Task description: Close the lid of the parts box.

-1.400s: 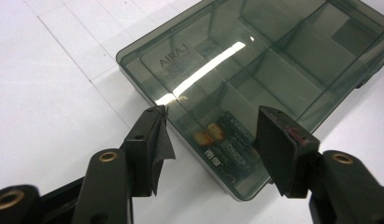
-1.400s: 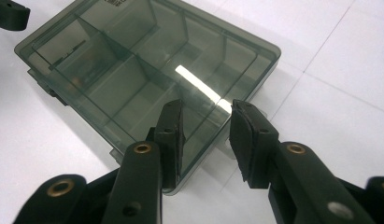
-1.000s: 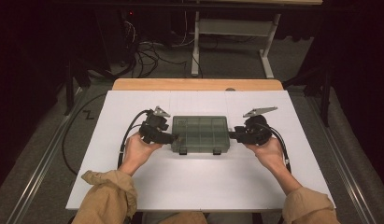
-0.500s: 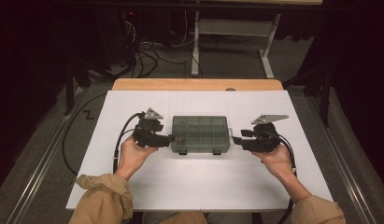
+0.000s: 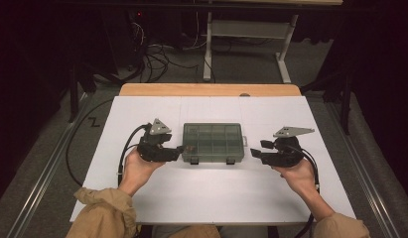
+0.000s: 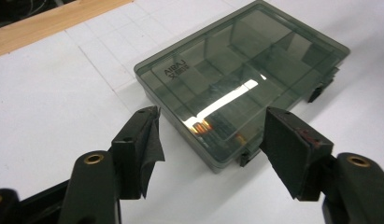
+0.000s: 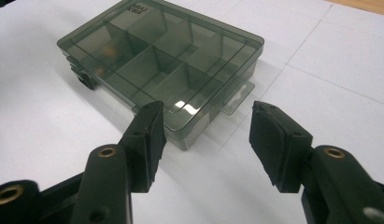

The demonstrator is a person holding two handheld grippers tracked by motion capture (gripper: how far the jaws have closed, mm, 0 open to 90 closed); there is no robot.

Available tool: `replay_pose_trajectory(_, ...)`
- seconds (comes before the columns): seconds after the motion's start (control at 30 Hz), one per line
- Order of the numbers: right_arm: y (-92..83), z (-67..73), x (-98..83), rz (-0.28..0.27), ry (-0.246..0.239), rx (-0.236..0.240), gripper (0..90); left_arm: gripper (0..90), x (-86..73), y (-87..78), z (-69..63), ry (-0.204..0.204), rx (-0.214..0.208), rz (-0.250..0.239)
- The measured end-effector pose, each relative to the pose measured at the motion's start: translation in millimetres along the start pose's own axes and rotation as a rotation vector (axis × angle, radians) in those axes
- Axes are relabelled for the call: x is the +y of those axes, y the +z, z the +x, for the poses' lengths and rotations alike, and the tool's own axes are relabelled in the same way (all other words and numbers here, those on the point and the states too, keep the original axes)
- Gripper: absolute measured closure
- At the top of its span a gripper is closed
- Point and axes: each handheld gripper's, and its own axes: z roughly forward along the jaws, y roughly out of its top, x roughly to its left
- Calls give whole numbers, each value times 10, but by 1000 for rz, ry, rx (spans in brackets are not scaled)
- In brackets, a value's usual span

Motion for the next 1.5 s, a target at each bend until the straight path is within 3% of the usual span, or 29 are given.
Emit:
replay_pose_trajectory(0.2, -19, -24, -73, -11, 7, -1, 478, 356, -46, -135, -20, 19, -32, -34)
replay_pose_trajectory(0.37, -52, -17, -103, -24, 14, 3, 480, 356, -62, -150, 70, -19, -23, -56)
replay_pose_trajectory(0.77, -144, -19, -183, -56, 16, 4, 478, 356, -152, -221, 112, -35, -36, -71)
replay_pose_trajectory(1.17, -241, -36, -276, -80, 25, 3, 471, 356, -147, -325, 189, -67, -43, -104)
replay_pose_trajectory(1.5, -279, -34, -359, -91, 5, -16, 463, 352, -199, -395, 241, -86, -43, -116)
